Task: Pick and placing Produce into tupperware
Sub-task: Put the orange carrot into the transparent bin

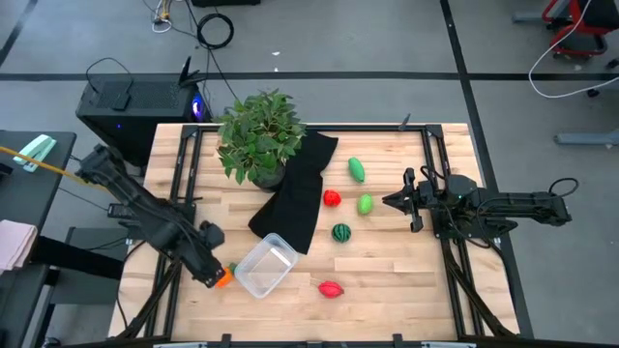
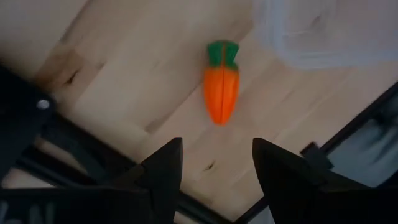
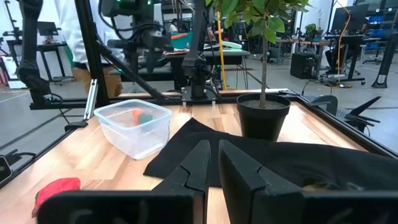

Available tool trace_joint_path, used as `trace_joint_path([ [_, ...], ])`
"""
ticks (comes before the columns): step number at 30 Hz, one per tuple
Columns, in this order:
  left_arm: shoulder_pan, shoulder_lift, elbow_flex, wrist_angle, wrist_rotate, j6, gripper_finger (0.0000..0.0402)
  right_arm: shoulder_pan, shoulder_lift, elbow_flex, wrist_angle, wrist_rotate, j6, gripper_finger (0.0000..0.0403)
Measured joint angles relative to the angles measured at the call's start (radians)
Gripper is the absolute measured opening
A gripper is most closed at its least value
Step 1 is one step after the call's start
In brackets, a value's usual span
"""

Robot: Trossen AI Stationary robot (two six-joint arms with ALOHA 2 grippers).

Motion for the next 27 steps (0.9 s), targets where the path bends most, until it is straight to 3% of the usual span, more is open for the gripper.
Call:
trace_joint_path([
  [12, -0.025, 0.152, 0.000, 0.090, 0.016, -0.035, 0.0199, 0.000, 0.000, 0.000, -0.014, 0.000, 0.000, 0.0041],
  [21, -0.039, 0.159, -0.002, 0.097, -0.041, -0.076, 0.0272, 0.000, 0.000, 0.000, -0.045, 0.000, 0.010, 0.0041],
  [27, -0.039, 0.201, -0.003, 0.107, -0.026, -0.076, 0.0276, 0.000, 0.000, 0.000, -0.046, 0.000, 0.010, 0.0041],
])
